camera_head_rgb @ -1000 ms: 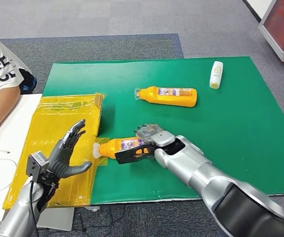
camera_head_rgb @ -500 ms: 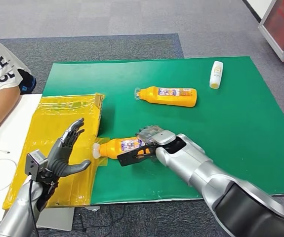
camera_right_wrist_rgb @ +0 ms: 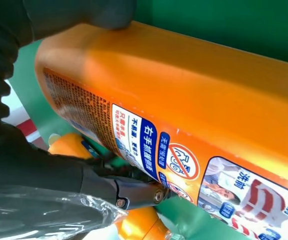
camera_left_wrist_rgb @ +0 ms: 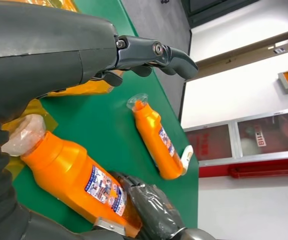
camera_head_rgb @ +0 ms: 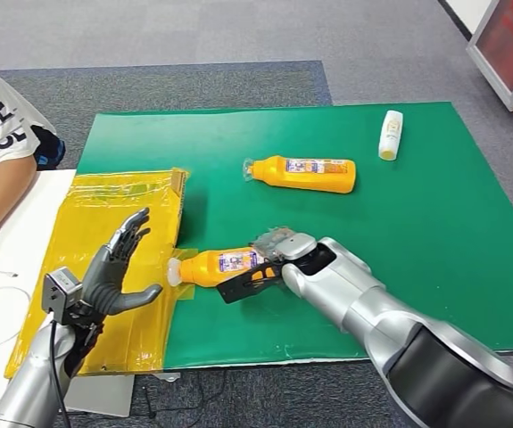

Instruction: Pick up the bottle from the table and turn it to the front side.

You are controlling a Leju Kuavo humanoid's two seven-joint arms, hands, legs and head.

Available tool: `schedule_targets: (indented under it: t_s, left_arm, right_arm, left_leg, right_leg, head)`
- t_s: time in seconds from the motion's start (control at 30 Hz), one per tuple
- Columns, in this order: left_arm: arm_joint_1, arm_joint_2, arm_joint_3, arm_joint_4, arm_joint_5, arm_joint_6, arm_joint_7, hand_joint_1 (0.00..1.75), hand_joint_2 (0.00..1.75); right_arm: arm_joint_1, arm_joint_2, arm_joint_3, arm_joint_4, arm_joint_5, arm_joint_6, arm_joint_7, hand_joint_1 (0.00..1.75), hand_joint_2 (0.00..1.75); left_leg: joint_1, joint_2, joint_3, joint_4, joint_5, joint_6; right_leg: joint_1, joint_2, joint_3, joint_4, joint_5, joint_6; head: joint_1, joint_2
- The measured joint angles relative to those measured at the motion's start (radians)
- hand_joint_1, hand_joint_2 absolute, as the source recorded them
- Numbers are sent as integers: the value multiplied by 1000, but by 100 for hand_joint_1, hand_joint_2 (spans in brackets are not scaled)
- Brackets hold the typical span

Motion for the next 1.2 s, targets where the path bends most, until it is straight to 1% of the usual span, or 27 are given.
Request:
schedule_targets:
  t_s: [0.47, 0.6, 0.73, 0.83, 0.93, 1.0, 1.07, 1.2]
  left_arm:
    - [-10, 2, 0, 0, 5, 0, -8, 0, 175]
    - [-10, 2, 0, 0, 5, -2, -8, 0, 175]
    - [-10, 2, -1, 0, 6, -5, -10, 0, 175]
    - [-10, 2, -2, 1, 10, -11, -18, 0, 175]
    - [-4, 6, -3, 4, 16, -18, -37, 0, 175]
    - [4, 11, -4, 6, 17, -20, -50, 0, 175]
    - [11, 15, -4, 8, 18, -20, -57, 0, 175]
    - [19, 19, -4, 10, 18, -20, -63, 0, 175]
  right_arm:
    - [-6, -1, 4, 17, -37, -37, -2, 175, 175]
    - [4, -10, -24, 19, -116, -70, -20, 175, 175]
    - [18, -36, -83, 19, -208, -85, -71, 175, 175]
    - [47, -87, -159, 16, -367, -64, -169, 175, 175]
    - [107, -172, -261, 0, -533, -26, -305, 175, 175]
    - [158, -233, -326, -22, -617, 4, -382, 175, 175]
    - [204, -286, -382, -52, -679, 33, -427, 175, 175]
    - [275, -361, -462, -111, -745, 67, -455, 175, 175]
  left_leg:
    - [0, 0, 1, 0, 0, 0]
    - [0, 0, 1, 0, 0, 0]
    - [0, 0, 1, 0, 0, 0]
    - [0, -1, 2, 1, 0, 0]
    - [0, -3, 2, 1, -1, 1]
    - [0, -4, 2, 1, -1, 2]
    - [0, -4, 1, 1, -2, 3]
    - [0, -4, 1, 1, -2, 4]
  right_leg:
    - [0, 0, 0, 0, 0, 0]
    - [0, 0, 0, 0, 0, 0]
    - [0, 0, 0, 0, 1, 1]
    - [0, -1, 2, -1, 0, 1]
    - [0, -3, 4, -2, 0, 1]
    - [0, -4, 5, -3, 0, 2]
    - [0, -4, 5, -4, 0, 2]
    - [0, -4, 5, -5, 0, 3]
  head:
    - [0, 0]
    - [0, 0]
    - [0, 0]
    - [0, 0]
    - [0, 0]
    - [0, 0]
    - [0, 0]
    - [0, 0]
